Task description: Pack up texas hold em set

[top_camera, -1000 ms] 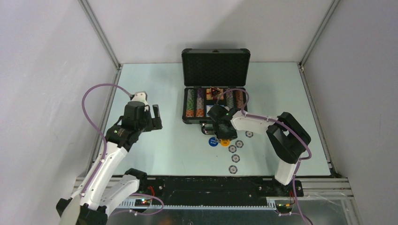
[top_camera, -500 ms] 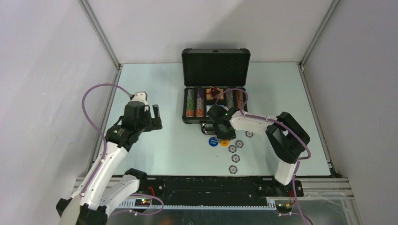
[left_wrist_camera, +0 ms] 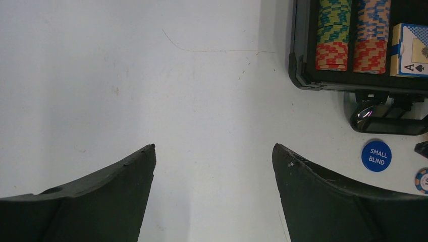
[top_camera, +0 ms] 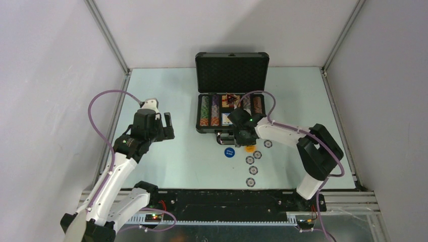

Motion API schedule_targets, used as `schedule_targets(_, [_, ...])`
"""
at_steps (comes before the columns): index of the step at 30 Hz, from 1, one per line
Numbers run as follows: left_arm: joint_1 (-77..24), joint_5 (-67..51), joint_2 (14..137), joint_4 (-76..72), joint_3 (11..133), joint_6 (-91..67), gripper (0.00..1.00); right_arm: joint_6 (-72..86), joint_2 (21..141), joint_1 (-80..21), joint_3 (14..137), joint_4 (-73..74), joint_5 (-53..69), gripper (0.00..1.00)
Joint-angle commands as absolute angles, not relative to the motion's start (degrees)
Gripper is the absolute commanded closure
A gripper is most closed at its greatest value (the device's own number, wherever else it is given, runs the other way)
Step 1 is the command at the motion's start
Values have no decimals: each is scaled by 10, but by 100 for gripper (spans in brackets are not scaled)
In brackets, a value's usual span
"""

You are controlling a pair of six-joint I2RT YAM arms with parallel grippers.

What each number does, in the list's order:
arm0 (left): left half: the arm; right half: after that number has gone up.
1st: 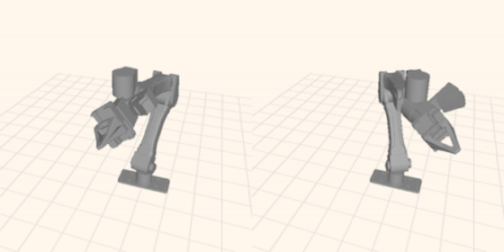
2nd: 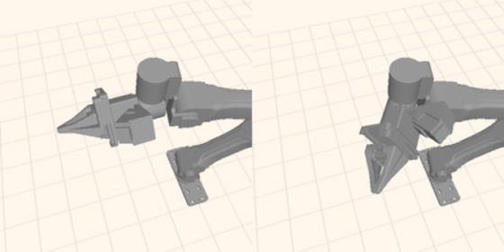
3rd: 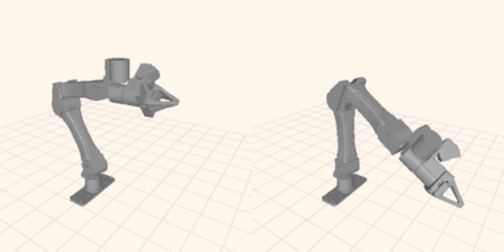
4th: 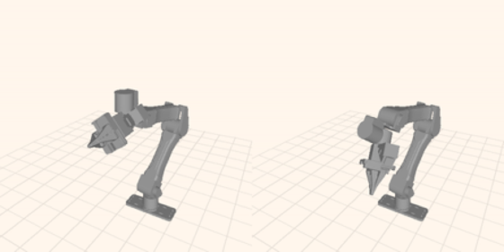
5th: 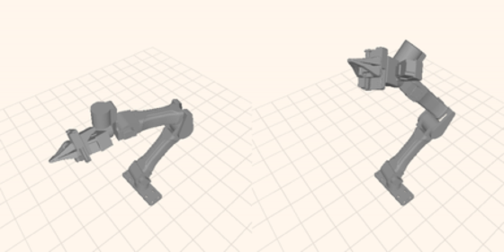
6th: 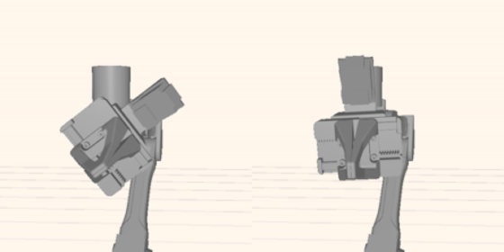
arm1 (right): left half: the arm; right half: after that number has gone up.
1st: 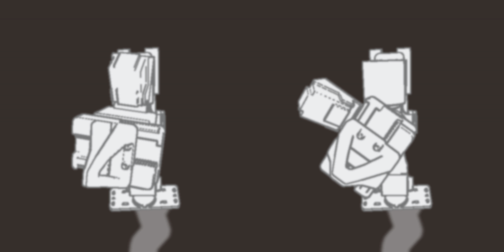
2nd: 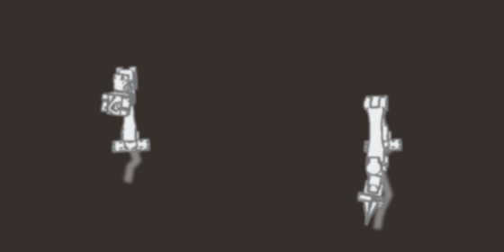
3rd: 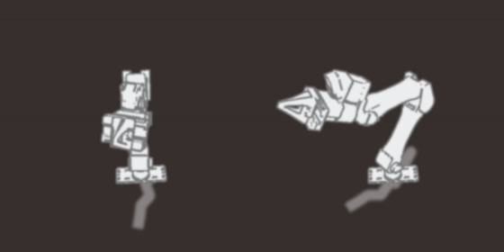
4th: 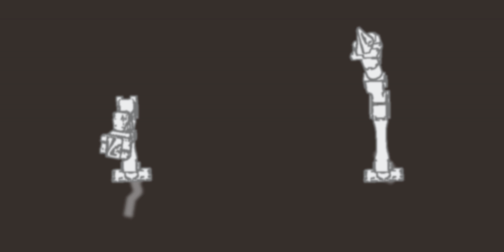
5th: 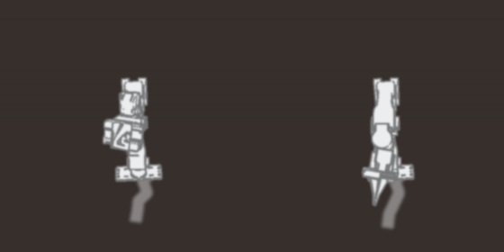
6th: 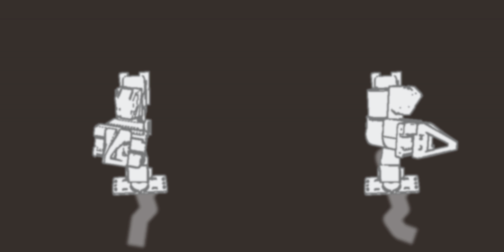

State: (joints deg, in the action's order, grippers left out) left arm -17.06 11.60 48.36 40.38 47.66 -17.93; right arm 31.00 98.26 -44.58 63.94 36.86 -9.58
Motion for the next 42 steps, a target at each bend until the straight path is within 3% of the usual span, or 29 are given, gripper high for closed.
schedule_targets(1, [-167,112,481,389,477,-167,10,301,941,-438,655,358,-96,54])
schedule_targets(11, [-167,113,481,390,476,-167,10,288,959,-423,739,399,-109,49])
schedule_targets(42, [-166,108,481,389,477,-167,10,315,951,-417,672,375,-115,46])
